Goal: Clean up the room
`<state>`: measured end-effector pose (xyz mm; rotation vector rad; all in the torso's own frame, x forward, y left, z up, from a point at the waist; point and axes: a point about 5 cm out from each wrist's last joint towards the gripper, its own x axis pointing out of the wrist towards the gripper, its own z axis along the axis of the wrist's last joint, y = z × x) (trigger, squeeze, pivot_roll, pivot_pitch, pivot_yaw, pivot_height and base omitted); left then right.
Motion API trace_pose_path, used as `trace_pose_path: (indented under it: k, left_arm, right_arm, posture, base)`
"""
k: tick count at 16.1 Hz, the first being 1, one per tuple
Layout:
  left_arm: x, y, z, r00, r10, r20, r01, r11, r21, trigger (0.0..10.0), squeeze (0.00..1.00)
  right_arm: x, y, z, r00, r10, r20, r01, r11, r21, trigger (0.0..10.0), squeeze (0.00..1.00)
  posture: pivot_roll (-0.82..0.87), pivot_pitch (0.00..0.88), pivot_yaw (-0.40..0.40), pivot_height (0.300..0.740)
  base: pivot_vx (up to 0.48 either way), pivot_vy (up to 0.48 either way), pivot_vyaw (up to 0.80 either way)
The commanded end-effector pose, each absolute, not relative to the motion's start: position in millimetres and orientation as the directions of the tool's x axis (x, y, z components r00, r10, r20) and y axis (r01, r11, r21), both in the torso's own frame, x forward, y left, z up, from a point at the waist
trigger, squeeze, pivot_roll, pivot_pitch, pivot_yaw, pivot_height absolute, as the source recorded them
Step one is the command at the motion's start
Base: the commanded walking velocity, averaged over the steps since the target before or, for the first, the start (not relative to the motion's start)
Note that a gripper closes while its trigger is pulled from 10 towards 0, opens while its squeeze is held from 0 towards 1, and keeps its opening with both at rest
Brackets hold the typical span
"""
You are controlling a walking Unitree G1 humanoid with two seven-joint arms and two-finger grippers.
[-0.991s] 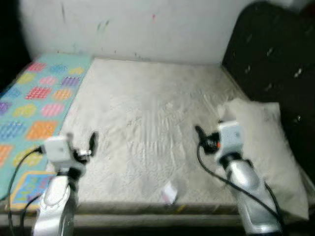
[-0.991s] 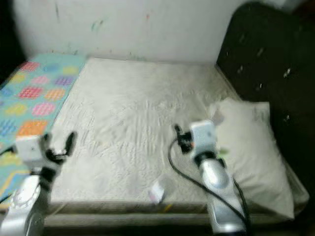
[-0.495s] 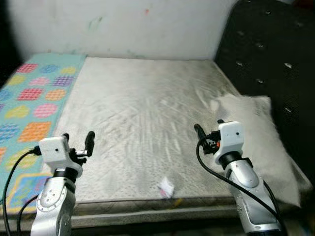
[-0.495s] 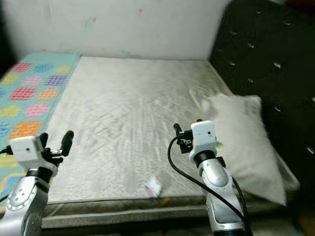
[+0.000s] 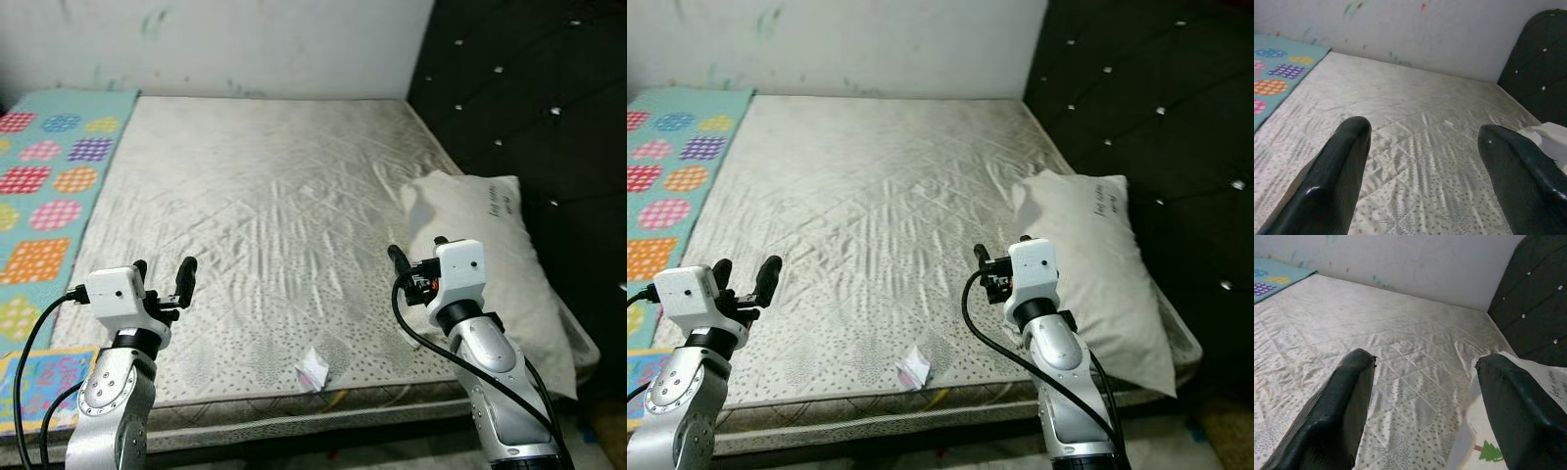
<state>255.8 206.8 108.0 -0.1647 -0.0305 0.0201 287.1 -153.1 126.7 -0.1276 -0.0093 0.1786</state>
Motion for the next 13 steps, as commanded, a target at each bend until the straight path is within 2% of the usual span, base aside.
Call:
trace_pose_path:
  k: [1,13]
  left_arm:
    - [255.3,207.6,108.6,1.0,0.015,0.025,-0.01,0.986,-0.164,10.0,0.0]
    - [253.8,207.6,106.9,1.0,0.018,0.011,-0.016,0.989,-0.144,10.0,0.0]
  right_arm:
    - [288.2,-154.1,128.2,0.983,0.182,0.0,-0.181,0.973,-0.145,10.0,0.0]
    - [287.0,-159.9,125.4,0.985,0.17,-0.016,-0.17,0.979,-0.112,10.0,0.0]
  posture:
    - [-0.05,0.0,-0.066,0.74]
    - [-0.05,0.0,-0.064,0.74]
  base:
    - [0.0,0.0,0.0]
    - [0.0,0.0,0.0]
